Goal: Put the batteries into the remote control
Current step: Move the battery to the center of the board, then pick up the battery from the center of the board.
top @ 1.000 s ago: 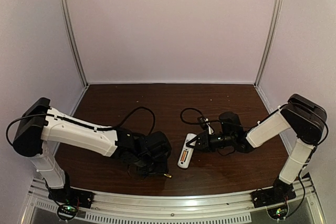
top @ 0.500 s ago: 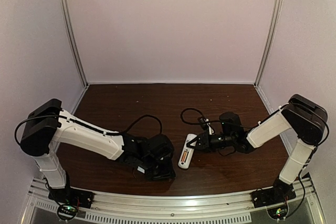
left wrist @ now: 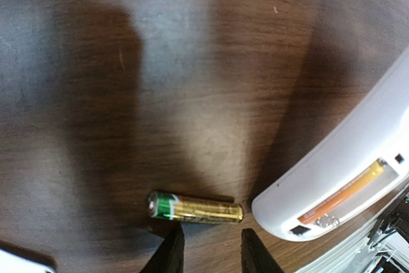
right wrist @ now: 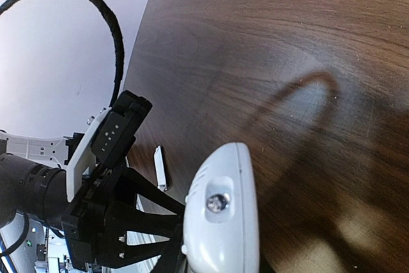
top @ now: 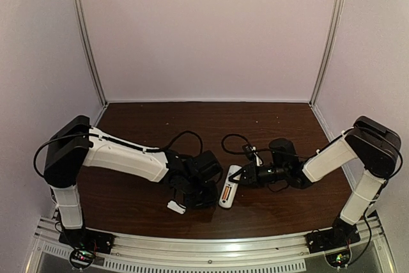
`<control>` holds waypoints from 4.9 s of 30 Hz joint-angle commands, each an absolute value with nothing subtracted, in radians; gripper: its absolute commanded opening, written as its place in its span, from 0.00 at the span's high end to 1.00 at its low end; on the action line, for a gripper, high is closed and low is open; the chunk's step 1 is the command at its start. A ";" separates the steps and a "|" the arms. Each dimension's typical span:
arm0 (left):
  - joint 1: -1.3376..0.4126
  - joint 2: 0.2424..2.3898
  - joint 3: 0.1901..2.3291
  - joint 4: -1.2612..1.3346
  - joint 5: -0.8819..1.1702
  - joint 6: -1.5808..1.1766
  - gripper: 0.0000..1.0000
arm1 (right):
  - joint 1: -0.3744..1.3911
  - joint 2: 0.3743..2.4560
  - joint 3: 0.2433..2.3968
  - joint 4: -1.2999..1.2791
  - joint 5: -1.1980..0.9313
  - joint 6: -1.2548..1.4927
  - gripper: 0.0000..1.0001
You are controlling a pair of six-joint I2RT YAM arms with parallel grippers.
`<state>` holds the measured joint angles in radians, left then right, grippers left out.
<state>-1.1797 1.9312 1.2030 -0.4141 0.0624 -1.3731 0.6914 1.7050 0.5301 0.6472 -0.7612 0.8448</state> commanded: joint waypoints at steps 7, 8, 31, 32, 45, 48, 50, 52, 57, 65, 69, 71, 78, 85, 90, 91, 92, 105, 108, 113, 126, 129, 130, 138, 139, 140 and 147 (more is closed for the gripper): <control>-1.149 2.012 1.241 -0.603 -0.023 -1.358 0.60 | 0.666 1.680 0.637 0.503 -0.654 0.737 1.00; -1.149 2.003 1.229 -0.586 -0.023 -1.359 0.59 | 0.664 1.681 0.657 0.487 -0.642 0.722 1.00; -1.089 1.913 1.083 -0.336 -0.063 -1.394 0.59 | 0.670 1.840 0.723 0.509 -0.659 0.679 1.00; -1.085 1.913 1.085 -0.327 -0.066 -1.388 0.59 | 0.674 1.827 0.705 0.518 -0.659 0.690 1.00; -1.085 1.955 1.116 -0.277 -0.020 -1.356 0.66 | 0.735 1.806 0.606 0.656 -0.677 0.813 1.00; -1.085 1.954 1.115 -0.263 -0.013 -1.356 0.68 | 0.753 1.816 0.600 0.691 -0.681 0.840 1.00; -1.086 1.954 1.116 -0.248 -0.008 -1.354 0.68 | 0.762 1.811 0.592 0.703 -0.678 0.846 1.00; -1.085 1.956 1.118 -0.240 -0.011 -1.349 0.67 | 0.765 1.805 0.584 0.706 -0.677 0.852 1.00; -1.084 1.933 1.124 -0.271 -0.050 -1.308 0.65 | 0.766 1.782 0.559 0.721 -0.681 0.862 1.00; -1.103 1.882 1.166 -0.548 -0.101 -1.299 0.66 | 0.706 1.643 0.545 0.554 -0.658 0.767 1.00; -1.138 1.918 1.205 -0.582 -0.100 -1.297 0.64 | 0.676 1.604 0.539 0.495 -0.648 0.728 1.00; -1.140 1.936 1.225 -0.583 -0.098 -1.295 0.63 | 0.662 1.591 0.531 0.490 -0.651 0.726 1.00; -1.152 1.997 1.295 -0.580 -0.100 -1.273 0.60 | 0.646 1.558 0.520 0.463 -0.658 0.715 1.00; -1.163 2.074 1.377 -0.641 -0.101 -1.242 0.60 | 0.629 1.556 0.519 0.441 -0.652 0.700 1.00; -1.167 2.141 1.464 -0.688 -0.091 -1.207 0.62 | 0.626 1.585 0.523 0.453 -0.656 0.694 1.00; -1.167 2.151 1.477 -0.693 -0.091 -1.203 0.62 | 0.626 1.590 0.522 0.464 -0.660 0.699 1.00; -1.167 2.160 1.491 -0.699 -0.092 -1.197 0.62 | 0.626 1.592 0.522 0.467 -0.662 0.700 1.00; -1.163 2.166 1.577 -0.704 -0.160 -1.161 0.59 | 0.578 1.544 0.548 0.379 -0.593 0.652 1.00; -1.162 2.128 1.531 -0.664 -0.166 -1.168 0.58 | 0.552 1.524 0.561 0.337 -0.569 0.617 1.00; -1.161 2.080 1.475 -0.554 -0.167 -1.172 0.55 | 0.545 1.567 0.590 0.330 -0.587 0.594 1.00; -1.167 2.181 1.565 -0.521 -0.136 -1.156 0.57 | 0.530 1.543 0.578 0.319 -0.596 0.603 1.00; -1.173 2.226 1.593 -0.565 -0.130 -1.144 0.64 | 0.517 1.525 0.572 0.309 -0.601 0.601 1.00; -1.175 2.238 1.604 -0.591 -0.129 -1.142 0.65 | 0.511 1.517 0.569 0.305 -0.601 0.601 1.00; -1.180 2.279 1.657 -0.793 -0.150 -1.074 0.90 | 0.488 1.491 0.565 0.270 -0.613 0.585 1.00; -1.182 2.278 1.661 -0.814 -0.152 -1.052 0.94 | 0.486 1.489 0.563 0.269 -0.620 0.585 1.00; -1.184 2.276 1.661 -0.840 -0.157 -1.030 0.97 | 0.486 1.486 0.561 0.273 -0.626 0.588 1.00; -1.196 2.204 1.596 -0.814 -0.242 -0.884 1.00 | 0.488 1.489 0.531 0.352 -0.718 0.638 1.00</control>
